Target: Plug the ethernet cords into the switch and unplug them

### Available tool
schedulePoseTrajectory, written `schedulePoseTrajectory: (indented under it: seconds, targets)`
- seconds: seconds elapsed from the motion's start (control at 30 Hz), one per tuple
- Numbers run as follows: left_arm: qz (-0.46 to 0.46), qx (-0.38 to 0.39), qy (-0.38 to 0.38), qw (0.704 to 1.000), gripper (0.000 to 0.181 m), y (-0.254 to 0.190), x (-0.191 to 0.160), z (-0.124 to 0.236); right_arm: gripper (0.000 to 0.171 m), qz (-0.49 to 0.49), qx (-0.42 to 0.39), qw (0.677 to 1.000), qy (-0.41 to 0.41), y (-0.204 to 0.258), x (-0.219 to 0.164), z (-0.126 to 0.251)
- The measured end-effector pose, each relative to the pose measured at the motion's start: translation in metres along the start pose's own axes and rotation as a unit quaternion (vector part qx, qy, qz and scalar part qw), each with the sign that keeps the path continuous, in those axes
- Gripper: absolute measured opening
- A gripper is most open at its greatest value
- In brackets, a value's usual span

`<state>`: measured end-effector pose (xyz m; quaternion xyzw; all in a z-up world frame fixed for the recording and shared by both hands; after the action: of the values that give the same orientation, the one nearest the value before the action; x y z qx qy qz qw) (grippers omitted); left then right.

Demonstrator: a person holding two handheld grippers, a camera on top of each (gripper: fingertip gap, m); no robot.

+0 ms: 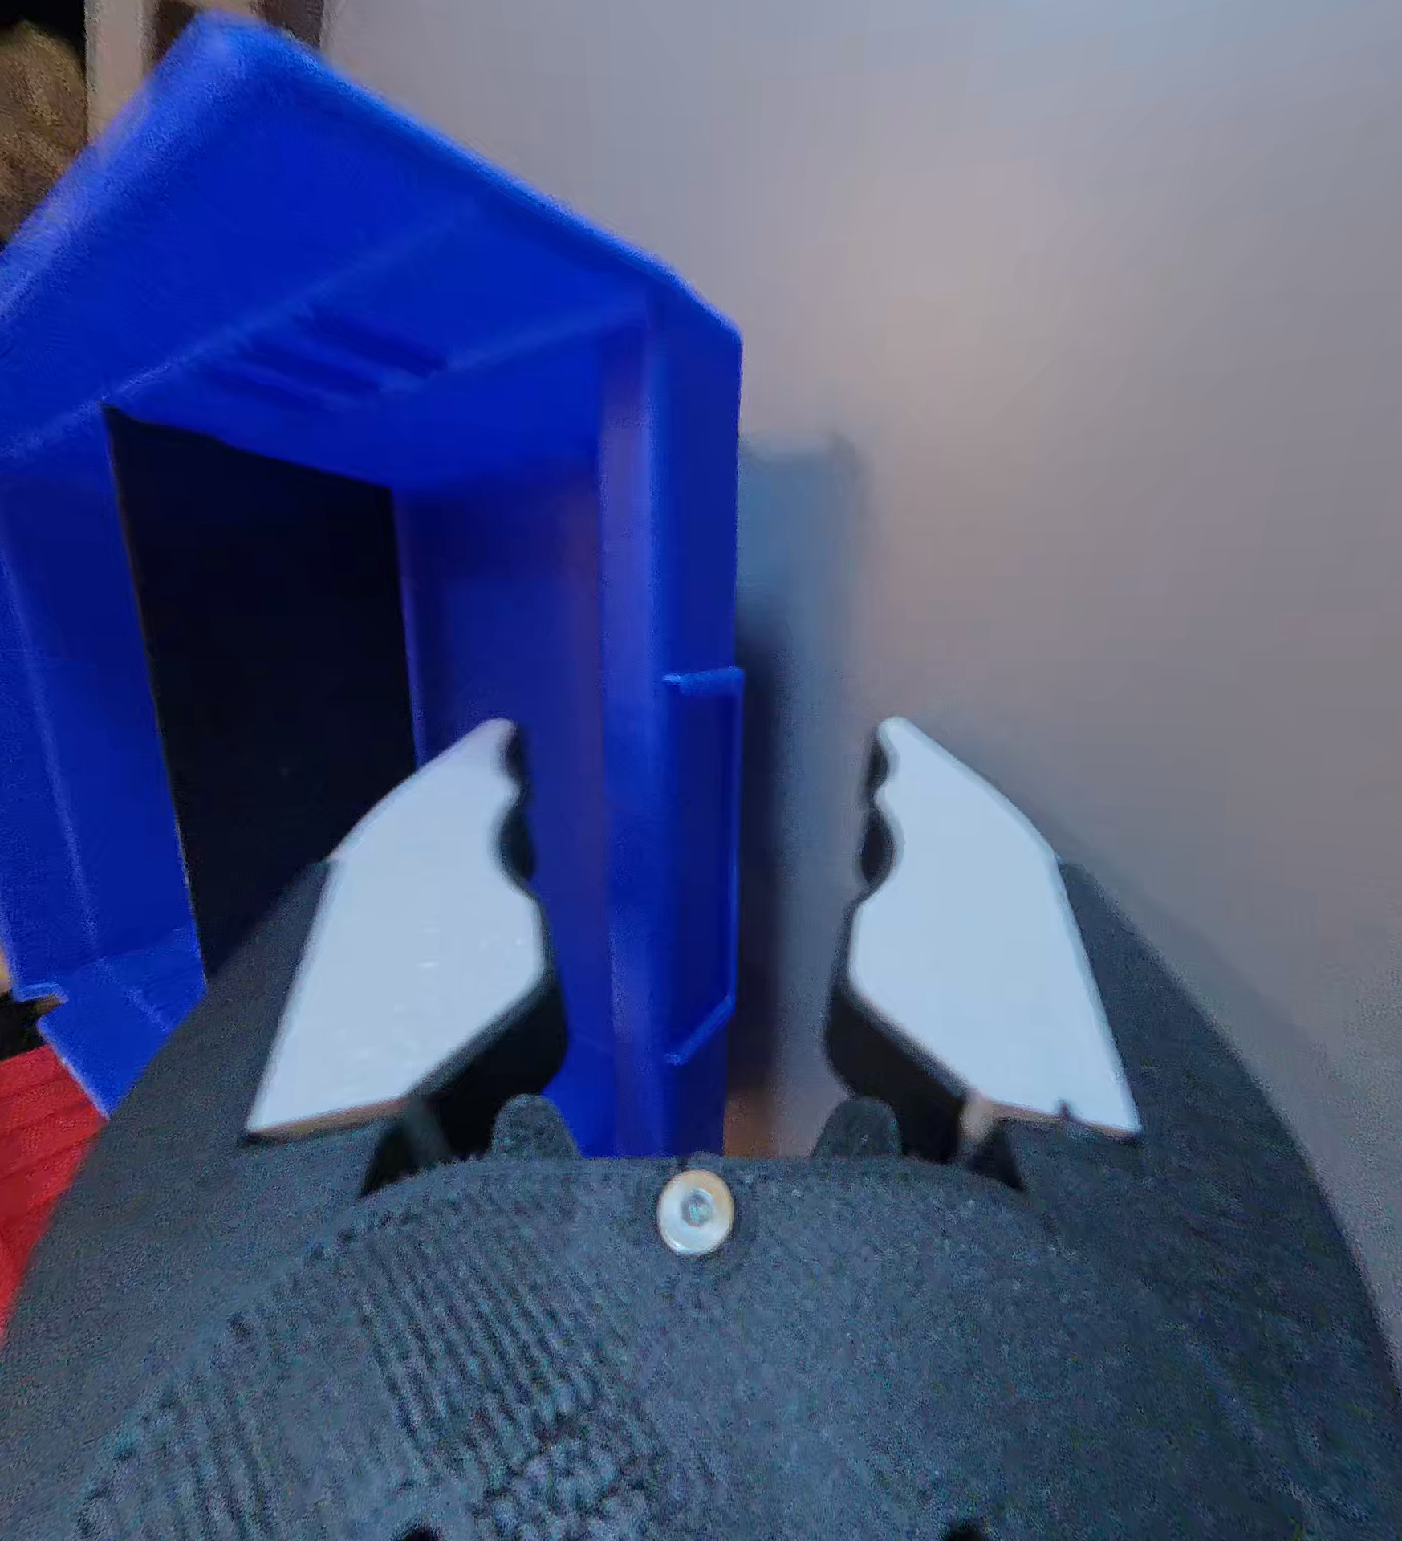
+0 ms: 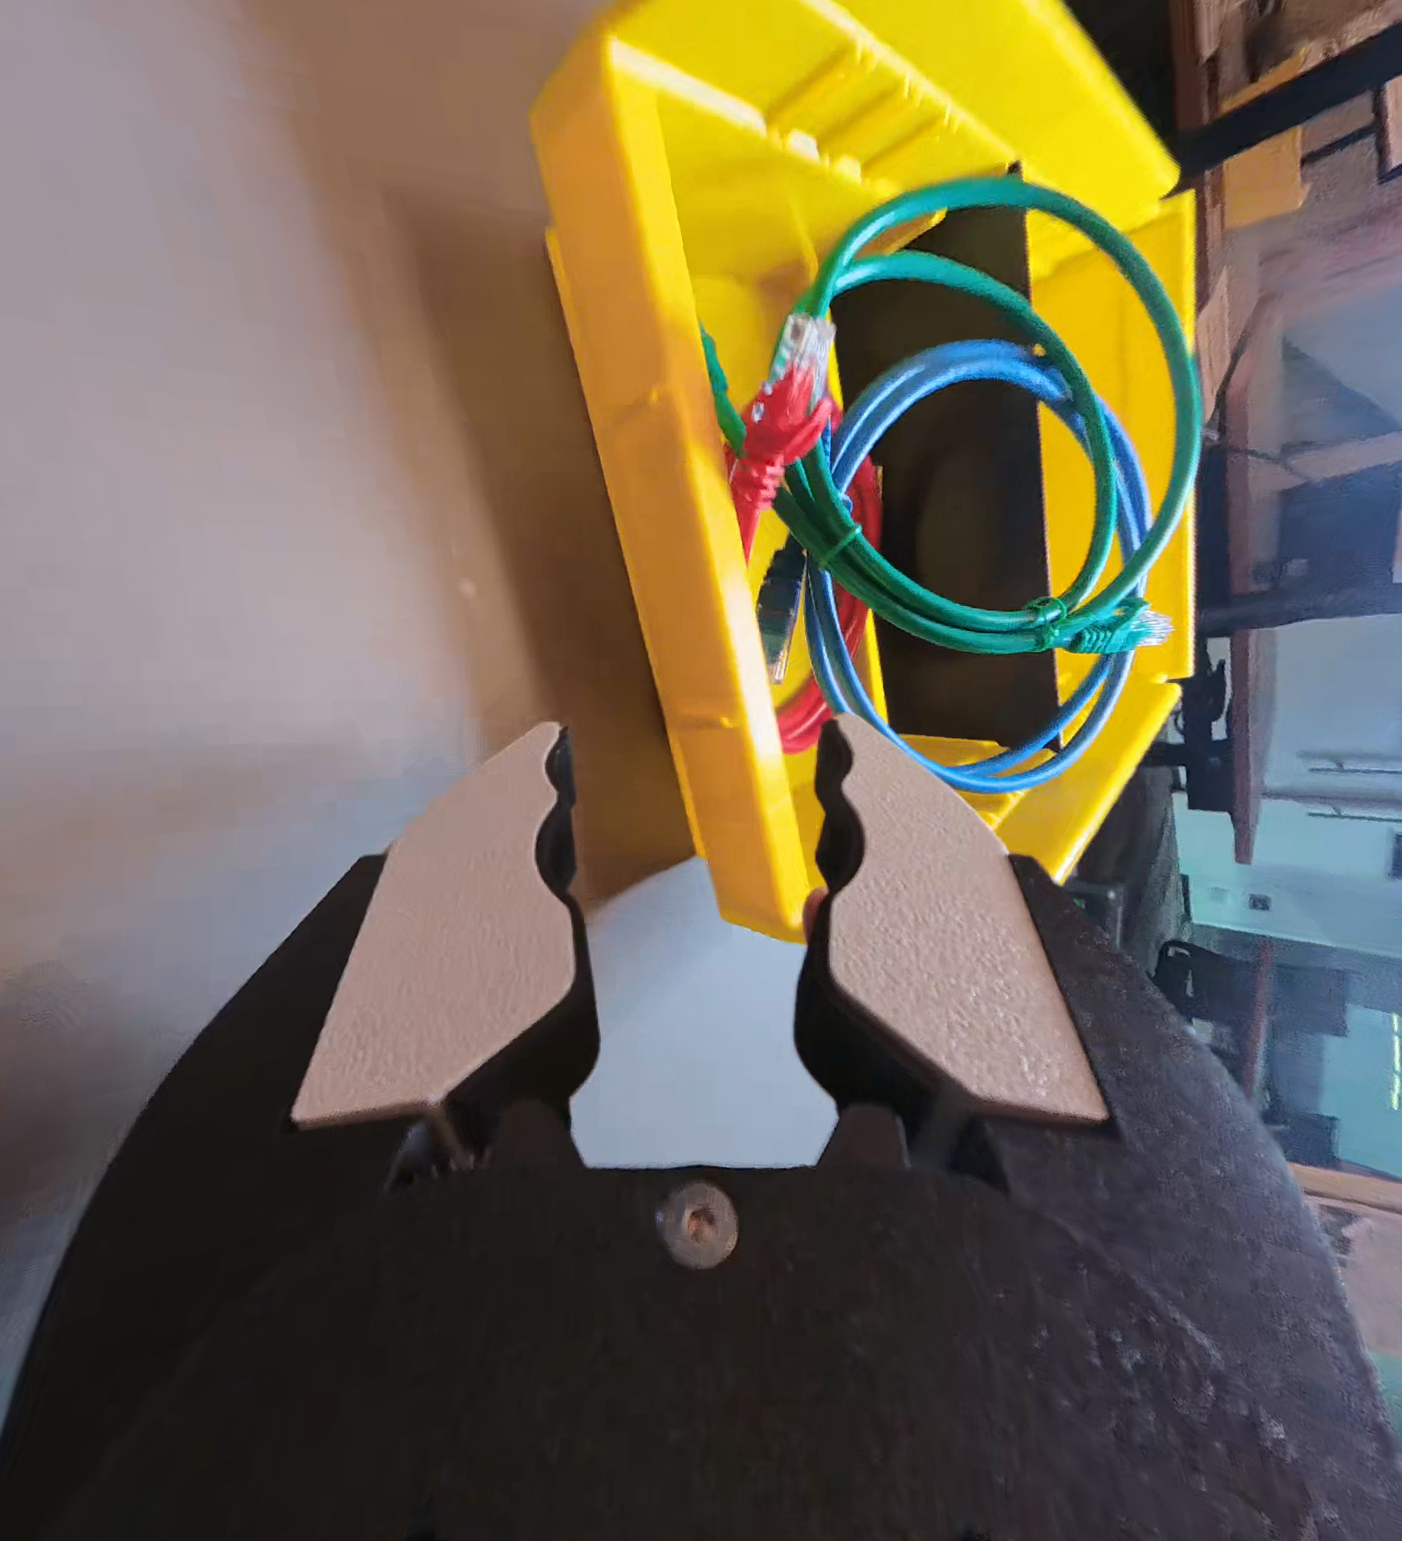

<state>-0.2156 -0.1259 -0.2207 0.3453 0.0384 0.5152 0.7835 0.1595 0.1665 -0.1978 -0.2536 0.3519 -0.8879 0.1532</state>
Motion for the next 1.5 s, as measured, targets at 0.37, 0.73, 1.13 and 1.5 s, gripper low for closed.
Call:
schedulePoseTrajectory:
  seconds: [0.37, 0.73, 1.13, 1.5]
  targets:
    - [0.003, -0.085, 0.013, 0.996, 0.03, 0.006, -0.005, -0.019, 0.034, 0.16, 0.05, 0.982, 0.081, -0.006, 0.001, -0.053]
    - [-0.127, -0.109, -0.104, 0.98, 0.03, -0.067, 0.059, 0.012, 0.034, 0.223, 0.04, 0.973, -0.038, 0.078, 0.022, 0.029]
    - [0.01, -0.185, -0.37, 0.911, 0.036, -0.105, 0.155, 0.104, 0.042, -0.27, 0.004, 0.92, -0.285, 0.054, -0.001, 0.143]
    - [0.257, -0.183, -0.35, 0.882, 0.064, -0.183, 0.209, 0.092, 0.03, -0.354, 0.025, 0.915, -0.193, 0.04, -0.02, 0.073]
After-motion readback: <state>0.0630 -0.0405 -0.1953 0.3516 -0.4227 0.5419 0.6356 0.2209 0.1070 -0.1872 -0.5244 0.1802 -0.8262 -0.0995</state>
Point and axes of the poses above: each gripper's, where its closed fingertips meet, z back along the fingers, x out of its top, y = z × x across the jaws, the point moved 4 cm from there along z, back along the fingers, and after that the axes turned 1 degree about x, right-handed, at the moved point
